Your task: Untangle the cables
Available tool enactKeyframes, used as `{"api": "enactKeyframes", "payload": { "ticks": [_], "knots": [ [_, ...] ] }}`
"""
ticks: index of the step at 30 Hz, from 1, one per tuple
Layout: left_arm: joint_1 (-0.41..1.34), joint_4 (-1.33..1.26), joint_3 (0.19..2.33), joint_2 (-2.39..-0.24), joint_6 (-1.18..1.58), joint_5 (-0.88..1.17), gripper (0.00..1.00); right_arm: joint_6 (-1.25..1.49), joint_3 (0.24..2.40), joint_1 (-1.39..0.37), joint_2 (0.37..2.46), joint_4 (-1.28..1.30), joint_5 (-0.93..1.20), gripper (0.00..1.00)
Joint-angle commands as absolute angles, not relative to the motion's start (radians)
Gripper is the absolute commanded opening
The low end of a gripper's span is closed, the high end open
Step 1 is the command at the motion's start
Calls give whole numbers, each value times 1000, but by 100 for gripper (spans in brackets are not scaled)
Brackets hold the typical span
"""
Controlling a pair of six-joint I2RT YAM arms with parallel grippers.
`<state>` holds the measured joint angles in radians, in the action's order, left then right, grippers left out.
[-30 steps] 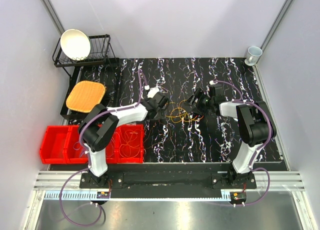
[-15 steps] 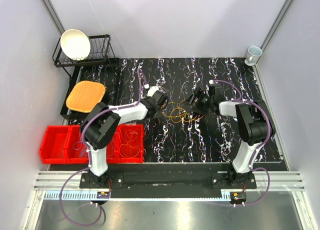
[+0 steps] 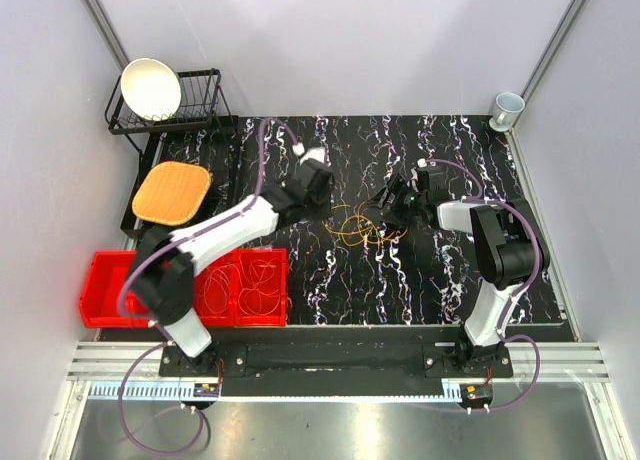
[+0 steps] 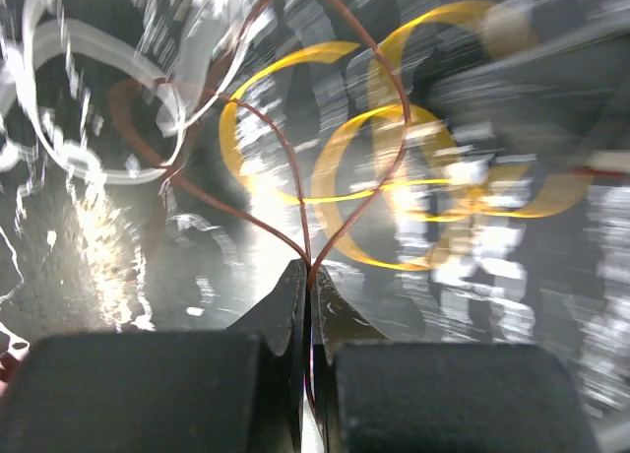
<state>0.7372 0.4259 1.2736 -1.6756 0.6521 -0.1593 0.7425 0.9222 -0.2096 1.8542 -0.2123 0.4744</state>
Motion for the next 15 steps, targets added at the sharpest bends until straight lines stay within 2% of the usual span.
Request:
{"api": "enactKeyframes", "payload": {
  "ticks": [1,7,10,13,15],
  "knots": [
    [756,480,1416,-1470,588,-103,0,738,940,-218,1875,-206,466,79],
    [759,543,1509,-1332,536,-55,0,742,940,-218,1876,-210,471,79],
    [759,474,1473,-1267,497,-6,0,742,939,-218,1873,-212,471,79],
    [761,333,1399,-1207,446,171,0,742,936,-216,1870,-215,476,79],
    [761,333,1373,-1198,446,120,0,744,934,-216,1865,-221,480,79]
  ]
}}
